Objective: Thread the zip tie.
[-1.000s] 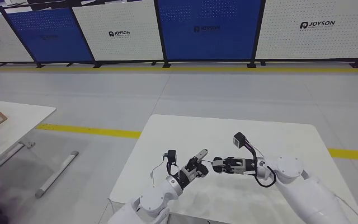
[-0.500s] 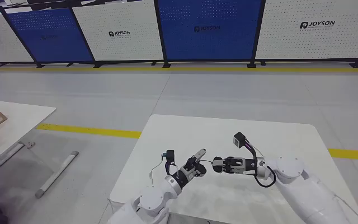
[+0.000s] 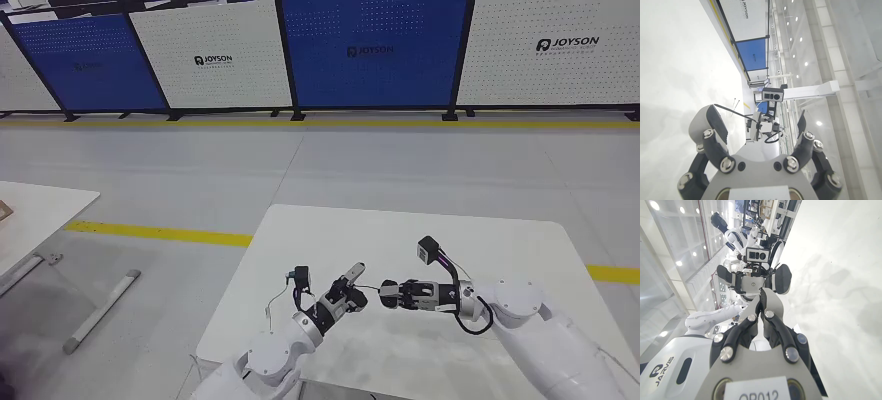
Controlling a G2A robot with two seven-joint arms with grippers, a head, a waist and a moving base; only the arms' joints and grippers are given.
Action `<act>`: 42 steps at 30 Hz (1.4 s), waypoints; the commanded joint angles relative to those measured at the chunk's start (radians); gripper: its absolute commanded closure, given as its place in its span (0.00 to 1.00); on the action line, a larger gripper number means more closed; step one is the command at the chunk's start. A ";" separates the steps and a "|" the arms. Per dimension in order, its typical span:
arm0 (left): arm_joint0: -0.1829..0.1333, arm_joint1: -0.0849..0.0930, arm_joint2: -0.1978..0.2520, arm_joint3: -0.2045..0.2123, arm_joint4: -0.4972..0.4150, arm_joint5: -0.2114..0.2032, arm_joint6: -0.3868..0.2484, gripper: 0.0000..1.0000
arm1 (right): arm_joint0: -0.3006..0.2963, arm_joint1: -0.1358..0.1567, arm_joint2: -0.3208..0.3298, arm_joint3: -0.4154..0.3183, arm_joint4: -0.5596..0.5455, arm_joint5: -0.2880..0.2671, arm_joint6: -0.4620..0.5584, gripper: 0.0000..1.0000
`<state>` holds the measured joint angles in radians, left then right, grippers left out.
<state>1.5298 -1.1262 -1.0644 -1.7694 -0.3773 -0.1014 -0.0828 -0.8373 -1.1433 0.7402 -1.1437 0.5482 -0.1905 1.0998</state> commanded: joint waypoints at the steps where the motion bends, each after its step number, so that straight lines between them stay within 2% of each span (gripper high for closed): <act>1: 0.007 0.000 -0.003 -0.001 -0.006 -0.019 -0.005 0.00 | 0.000 0.000 0.000 0.000 0.000 0.000 0.000 1.00; 9: 0.007 0.000 -0.003 -0.001 -0.006 -0.019 -0.005 0.00 | 0.000 0.000 0.000 0.000 0.000 0.000 0.000 1.00; 18: -0.013 -0.007 0.013 0.013 0.022 0.005 -0.018 0.00 | 0.000 0.000 0.000 0.000 0.000 0.000 0.000 1.00; 26: -0.014 -0.009 0.014 0.015 0.019 0.014 -0.007 0.00 | 0.000 0.000 0.000 0.000 0.000 0.000 0.000 1.00; 29: -0.016 -0.009 0.014 0.021 0.032 0.009 -0.013 0.00 | 0.000 0.000 0.000 0.000 0.000 0.000 0.000 1.00; 33: -0.008 -0.009 0.009 0.031 0.048 -0.023 -0.018 0.00 | 0.000 0.000 0.000 0.000 0.000 0.000 0.000 1.00; 34: -0.006 -0.009 0.008 0.032 0.050 -0.027 -0.021 0.40 | 0.000 0.000 0.000 0.000 0.000 0.000 0.000 1.00; 35: -0.005 -0.009 0.007 0.033 0.050 -0.029 -0.024 0.54 | 0.000 0.000 0.000 0.000 0.000 0.000 0.000 1.00; 39: 0.002 -0.009 0.001 0.035 0.039 -0.045 -0.047 0.84 | 0.000 0.000 0.000 0.000 0.000 0.000 0.000 1.00; 42: 0.001 -0.009 -0.005 0.038 0.031 -0.044 -0.062 1.00 | 0.000 0.000 0.000 0.000 0.000 0.000 0.000 1.00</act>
<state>1.5316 -1.1356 -1.0674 -1.7329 -0.3449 -0.1459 -0.1422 -0.8373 -1.1433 0.7402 -1.1437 0.5482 -0.1905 1.0998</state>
